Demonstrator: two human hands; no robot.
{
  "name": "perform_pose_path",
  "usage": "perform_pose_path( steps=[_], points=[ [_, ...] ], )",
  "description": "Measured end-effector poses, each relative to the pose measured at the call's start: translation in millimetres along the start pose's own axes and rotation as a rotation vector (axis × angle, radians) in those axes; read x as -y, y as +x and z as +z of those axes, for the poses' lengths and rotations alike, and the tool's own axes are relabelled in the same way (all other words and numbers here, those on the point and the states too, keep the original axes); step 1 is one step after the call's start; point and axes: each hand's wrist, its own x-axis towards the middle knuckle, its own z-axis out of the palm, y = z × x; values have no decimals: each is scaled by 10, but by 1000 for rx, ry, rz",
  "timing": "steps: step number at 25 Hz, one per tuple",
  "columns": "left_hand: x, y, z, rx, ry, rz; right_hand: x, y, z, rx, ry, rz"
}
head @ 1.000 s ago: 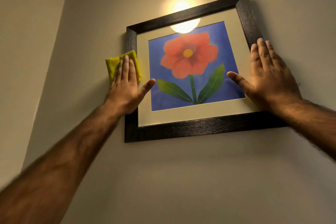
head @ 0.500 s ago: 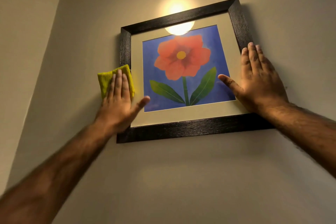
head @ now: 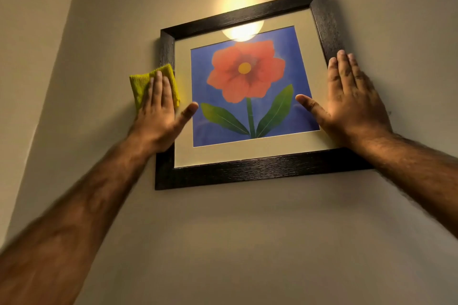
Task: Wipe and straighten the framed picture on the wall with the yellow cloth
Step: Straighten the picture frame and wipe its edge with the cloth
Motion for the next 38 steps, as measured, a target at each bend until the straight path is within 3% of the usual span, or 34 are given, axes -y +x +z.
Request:
perform_pose_path(
  steps=[5, 11, 18, 23, 30, 33, 36, 38],
  points=[
    [-47, -916, 65, 38, 3, 38, -4, 10, 7, -2, 13, -2],
    [-38, -392, -691, -46, 8, -6, -13, 8, 22, 1, 32, -12],
    [148, -188, -676, -94, -53, -133, -22, -19, 41, -22, 43, -17],
    [438, -199, -645, 130, -440, -409, -38, -15, 61, -30, 45, -26],
    [505, -436, -752, 53, -633, -436, -23, -46, -35, -24, 111, -21],
    [591, -636, -985, 75, -677, -432, 215, -175, -157, -53, 99, -209],
    [640, -904, -1207, 98, -697, -439, 1058, -538, -303, -10, 399, -460],
    [650, -1098, -1314, 119, -689, -430, 1786, -913, -416, 248, 865, -392]
  ],
)
